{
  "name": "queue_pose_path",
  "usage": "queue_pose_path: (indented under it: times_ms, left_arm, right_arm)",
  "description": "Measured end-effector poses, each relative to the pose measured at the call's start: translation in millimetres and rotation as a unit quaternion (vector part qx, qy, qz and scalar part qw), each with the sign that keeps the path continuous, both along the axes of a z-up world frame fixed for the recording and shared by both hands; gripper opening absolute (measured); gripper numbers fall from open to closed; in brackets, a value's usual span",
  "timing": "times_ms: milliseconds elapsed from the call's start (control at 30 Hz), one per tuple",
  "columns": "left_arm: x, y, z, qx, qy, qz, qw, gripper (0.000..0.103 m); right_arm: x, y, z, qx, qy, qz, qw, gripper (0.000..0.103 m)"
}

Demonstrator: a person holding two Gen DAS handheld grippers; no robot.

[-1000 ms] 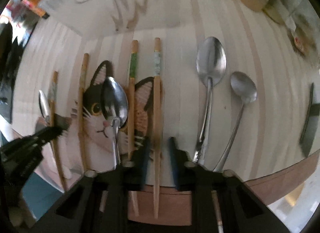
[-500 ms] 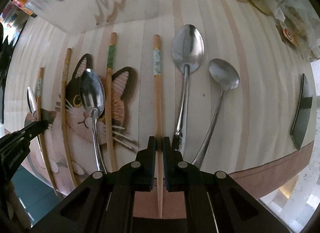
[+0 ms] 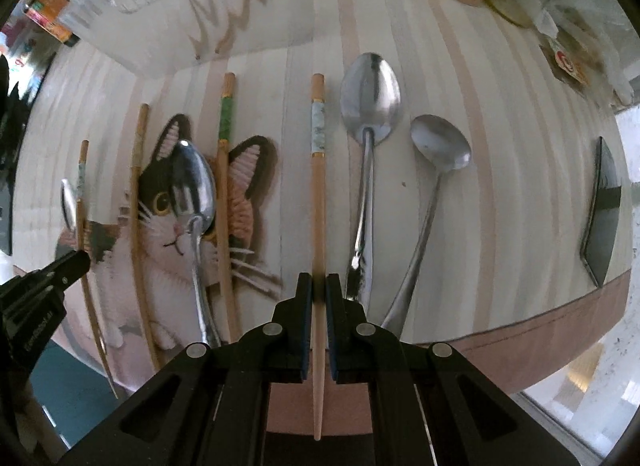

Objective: Organize utensils
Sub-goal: 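Grasp a chopstick with the left tool while the right tool grasps another chopstick, then lower the chopsticks into the clear rack and open both tools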

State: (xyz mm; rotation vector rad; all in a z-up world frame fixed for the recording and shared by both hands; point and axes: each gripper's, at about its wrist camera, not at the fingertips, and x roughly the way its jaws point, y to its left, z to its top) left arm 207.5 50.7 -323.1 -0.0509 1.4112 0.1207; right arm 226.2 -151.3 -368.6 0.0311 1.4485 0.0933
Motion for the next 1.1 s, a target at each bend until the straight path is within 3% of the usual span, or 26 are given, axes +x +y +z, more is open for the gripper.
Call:
queue_pose_path:
  times_ms: [367,667,933,1100]
  left_arm:
    - [-3,-5,72,0.005,-0.075,-0.025,0.9968,0.004]
    - [15,-9,163,-0.022,-0.161,-0.04,0.9859,0.004]
    - [95,-10,218,-0.093,-0.186,-0.031,0.9777,0.004]
    - [164,-18,209,-0.102,-0.155,-0.039,0.9819,0.004]
  right_arm:
    - [3,-2,68,0.035,-0.062,-0.005,0.997,0.007]
    - [24,-13,153,0.082,-0.123,-0.001,0.989,0.007]
    - [104,-18,208,0.142,-0.155,-0.012,0.978,0.007]
    - [167,-10,207,0.142,-0.143,-0.011,0.979,0.007]
